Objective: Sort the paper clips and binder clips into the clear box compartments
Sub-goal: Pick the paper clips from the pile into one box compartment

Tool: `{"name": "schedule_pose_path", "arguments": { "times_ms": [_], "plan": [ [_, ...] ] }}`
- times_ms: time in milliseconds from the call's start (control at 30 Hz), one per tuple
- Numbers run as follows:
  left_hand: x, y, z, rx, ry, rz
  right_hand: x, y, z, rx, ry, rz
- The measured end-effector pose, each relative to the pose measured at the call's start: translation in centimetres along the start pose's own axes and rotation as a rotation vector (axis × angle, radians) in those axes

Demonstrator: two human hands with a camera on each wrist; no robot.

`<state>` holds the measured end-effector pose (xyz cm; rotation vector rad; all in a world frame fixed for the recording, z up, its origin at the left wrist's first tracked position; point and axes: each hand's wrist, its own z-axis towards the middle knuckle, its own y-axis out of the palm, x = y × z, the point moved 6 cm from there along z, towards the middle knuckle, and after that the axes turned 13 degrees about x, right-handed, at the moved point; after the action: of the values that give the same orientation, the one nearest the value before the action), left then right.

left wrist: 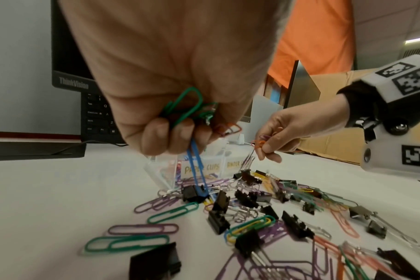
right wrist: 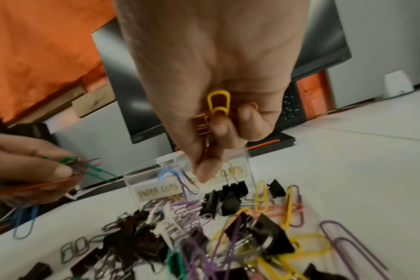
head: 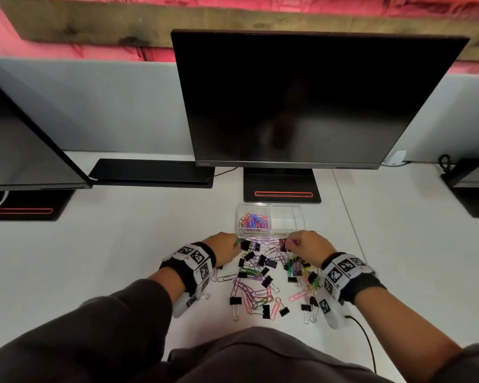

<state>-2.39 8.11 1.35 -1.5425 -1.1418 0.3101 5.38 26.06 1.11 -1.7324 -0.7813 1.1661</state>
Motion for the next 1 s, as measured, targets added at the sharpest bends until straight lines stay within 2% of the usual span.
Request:
{"name": "schedule_pose_path", "arguments": {
  "times_ms": [167,267,367,533,700,833,1000],
  "plan": [
    [0.7,-1.1,-0.3,0.043,0.039,-0.036,0.9,-0.9,-0.6,0.022,0.128,0.234],
    [0.7,-2.1,-0.1,0.084,0.051,-0.058,-0.4,-1.4,-0.9,-0.036,0.100,0.303],
    [0.7,-3.6,0.9,0.104,0.053,-0.014,-2.0,-2.2,0.2,-0.067,0.063,0.259],
    [0.6,-5.8,3.2,0.085,0.041,0.060,-4.8,-3.2,4.2,-0.140,0.108,0.197],
    [0.6,-6.2,5.4,0.049,0.004,0.122,-7.1,-2.4,7.6,-0.086,0.099,0.120],
    [0.5,-6.2,7.2,0.049,-0.005,0.106,-6.9,-0.4,9.0,-0.172,0.200,0.383],
    [1.6,-5.4,9.2,0.007,0.047,0.127,-4.6,-2.1,8.4,-0.004,0.169,0.510]
  ]
}}
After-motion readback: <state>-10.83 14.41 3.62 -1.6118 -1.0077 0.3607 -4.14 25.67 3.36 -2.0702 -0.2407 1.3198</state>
